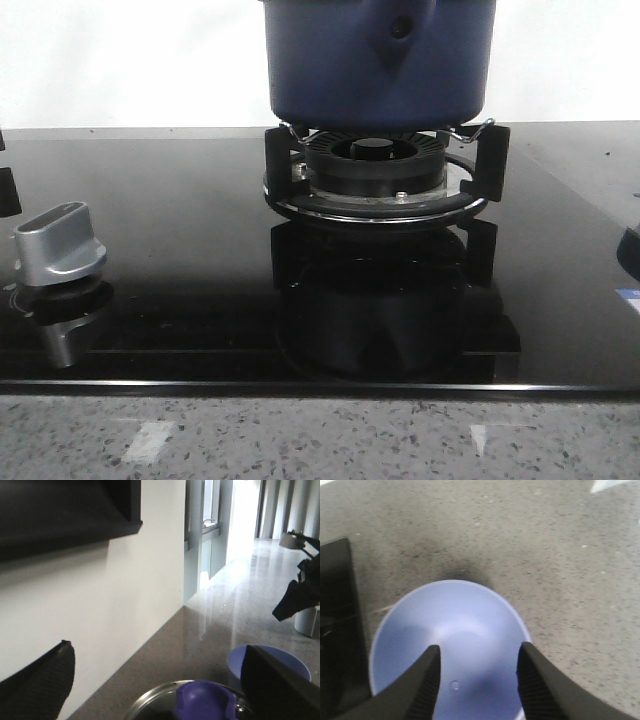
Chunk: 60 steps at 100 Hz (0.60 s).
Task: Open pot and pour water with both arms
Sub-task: 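Lower the lid back onto the pot with the left gripper and release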
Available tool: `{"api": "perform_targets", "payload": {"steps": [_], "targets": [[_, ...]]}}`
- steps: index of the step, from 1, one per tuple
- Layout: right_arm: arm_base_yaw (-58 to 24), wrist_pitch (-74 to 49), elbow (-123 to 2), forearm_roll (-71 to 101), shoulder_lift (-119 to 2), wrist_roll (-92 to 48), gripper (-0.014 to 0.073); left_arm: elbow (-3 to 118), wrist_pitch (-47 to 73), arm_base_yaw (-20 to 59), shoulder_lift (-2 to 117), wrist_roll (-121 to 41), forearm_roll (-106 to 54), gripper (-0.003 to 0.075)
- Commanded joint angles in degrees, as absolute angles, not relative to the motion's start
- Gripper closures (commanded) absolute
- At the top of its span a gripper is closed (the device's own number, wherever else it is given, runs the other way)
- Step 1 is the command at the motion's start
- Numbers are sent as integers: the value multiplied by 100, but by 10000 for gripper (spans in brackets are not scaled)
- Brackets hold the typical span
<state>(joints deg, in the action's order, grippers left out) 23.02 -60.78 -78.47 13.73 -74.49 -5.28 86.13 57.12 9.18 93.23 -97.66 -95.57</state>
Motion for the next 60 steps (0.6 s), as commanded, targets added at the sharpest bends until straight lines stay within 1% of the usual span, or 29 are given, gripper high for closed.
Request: {"api": "perform_targets", "payload": {"steps": [1,8,12,16,22,32,33,34,35,48,60], "targets": [[2334,-5780,-7964,1914,-7271,-825,275,8793,6073,591,8758,-9518,-10011,166],[2334,-5780,-7964,2277,-7228,-975,284,8793,6142,328,8530,-9229,-10011,220],[2334,-5780,-7964,2514,-7194,-1099,310,8793,6150,198,8398,-9021,-10011,270],[2334,-5780,-7964,2739,-7151,-1248,354,8793,6164,40,8292,-8833,-10011,324],[2334,-5753,-7964,3157,-7080,-1450,440,8793,6178,-198,8107,-8590,-10011,444],[2334,-5614,-7961,3747,-6910,-1814,641,8793,6187,-536,7833,-8451,-9930,668],[2334,-5570,-7950,3840,-6895,-1830,653,8793,6187,-557,7792,-8451,-9917,700],[2334,-5545,-7947,3893,-6879,-1841,670,8793,6187,-599,7771,-8436,-9895,716],[2334,-5482,-7923,4005,-6844,-1842,667,8793,6187,-620,7729,-8423,-9882,744],[2321,-4724,-7593,5231,-6433,-2417,659,8782,5942,-958,7363,-7937,-9544,741],[2162,-3734,-7078,6228,-5918,-3455,659,8644,4907,-992,6946,-7536,-8964,741]]}}
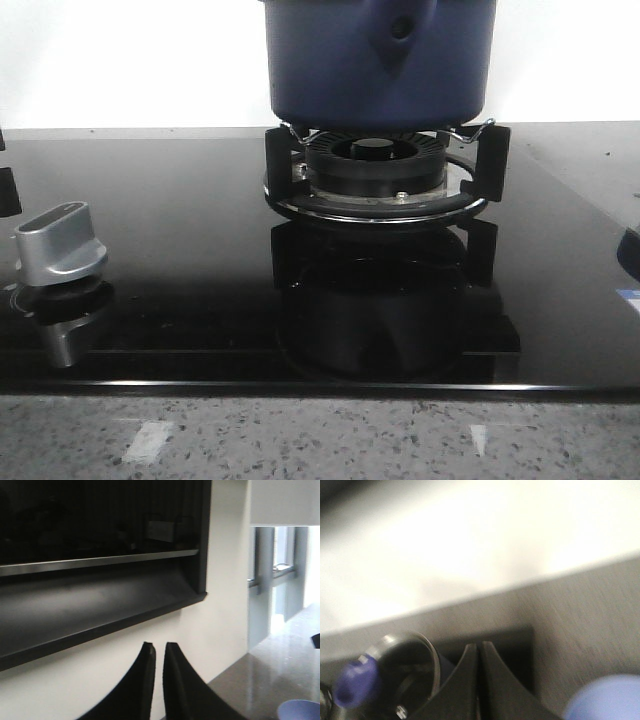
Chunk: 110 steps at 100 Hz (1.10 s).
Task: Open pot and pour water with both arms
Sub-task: 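Lower the lid back onto the pot with the left gripper and release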
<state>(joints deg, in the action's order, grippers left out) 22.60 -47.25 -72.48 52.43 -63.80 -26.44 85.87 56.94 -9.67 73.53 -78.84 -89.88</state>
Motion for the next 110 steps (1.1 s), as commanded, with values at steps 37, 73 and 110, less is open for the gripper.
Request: {"api": "perform_targets", "payload": {"steps": [37,73,110], "targets": [[1650,-2505,-5599,6525,-4706,-5430,659,6775,1855,-111,5681,-7427,-7577,741],[454,-2096,-3477,6514,-3217,-6337,659,3342,558,851,3297,-8067,-8043,741],[454,-1708,-1849,7044,-1947,-6337,661,1704,629,851,1625,-8067,-9577,741]]}}
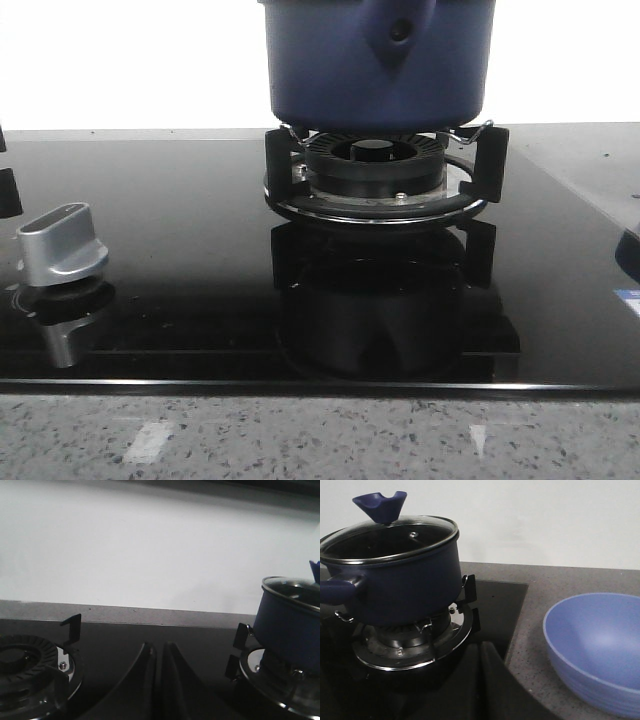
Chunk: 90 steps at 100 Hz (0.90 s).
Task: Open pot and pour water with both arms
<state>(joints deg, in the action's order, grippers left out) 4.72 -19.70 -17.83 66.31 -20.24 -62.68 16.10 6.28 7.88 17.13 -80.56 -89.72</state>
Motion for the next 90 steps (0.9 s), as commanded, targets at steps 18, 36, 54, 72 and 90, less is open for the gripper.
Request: {"api": "perform_targets", "payload": {"steps": [18,36,54,72,90], "targets": [[454,-1761,-1849,7080,-1947,-6325,661,1695,697,851,1613,-8067,-9649,741],[454,-1761,-1849,7080,-1947,-6325,661,1695,697,851,1613,-8067,-9649,741],[454,-1761,-1849,7080,-1947,-6325,661,1695,697,851,1613,-8067,-9649,741],[454,-1761,-1849,7080,-1947,-6325,661,1695,697,851,1613,-8067,-9649,741],[454,-1761,-1849,7080,-1947,-6325,661,1695,596,851,1609,-8067,-9665,741]]}}
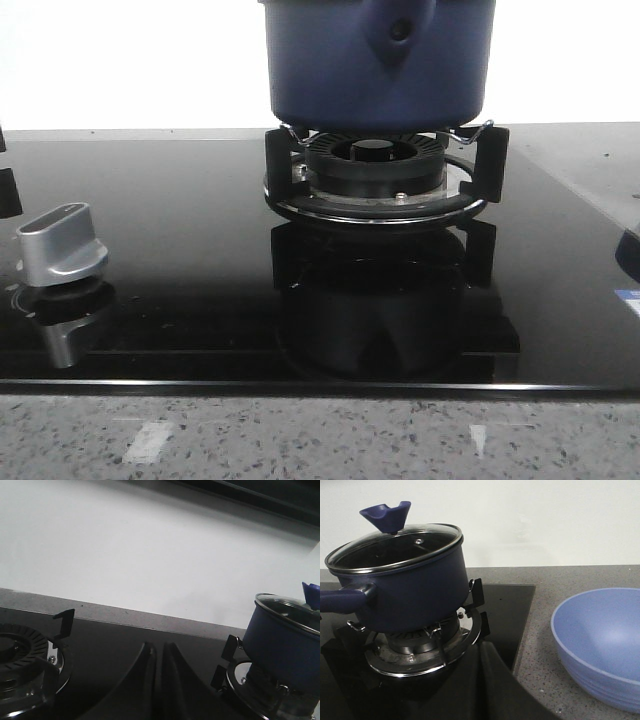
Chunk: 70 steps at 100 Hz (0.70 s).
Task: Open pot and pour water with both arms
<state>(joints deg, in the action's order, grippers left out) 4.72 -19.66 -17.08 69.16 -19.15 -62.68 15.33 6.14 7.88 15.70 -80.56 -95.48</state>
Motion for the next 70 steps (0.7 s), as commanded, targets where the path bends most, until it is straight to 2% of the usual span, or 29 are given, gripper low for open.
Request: {"api": "perform_targets", "payload": {"steps": [1,10,18,26,36,43,70], "targets": [[454,-1761,-1849,7080,-1947,-6325,661,1695,569,839,1609,-8053,-9665,741],[454,-1761,-1849,7080,-1947,-6325,661,1695,356,838,1609,-7139,-8974,741],[454,-1761,-1849,7080,-1947,-6325,661,1695,301,838,1600,-5342,-6981,741],[454,-1761,-1849,7080,-1947,-6325,661,1576,231,838,1600,-2512,-4395,741],[454,-1761,-1849,7080,-1947,-6325,661,1267,171,838,1476,-394,-2032,741],[454,-1761,-1849,7080,-1947,-6325,660,975,171,838,1167,0,-1489,741],[454,-1761,-1849,7080,-1947,-6325,661,-101,160,607,-6,0,-1267,741]]}}
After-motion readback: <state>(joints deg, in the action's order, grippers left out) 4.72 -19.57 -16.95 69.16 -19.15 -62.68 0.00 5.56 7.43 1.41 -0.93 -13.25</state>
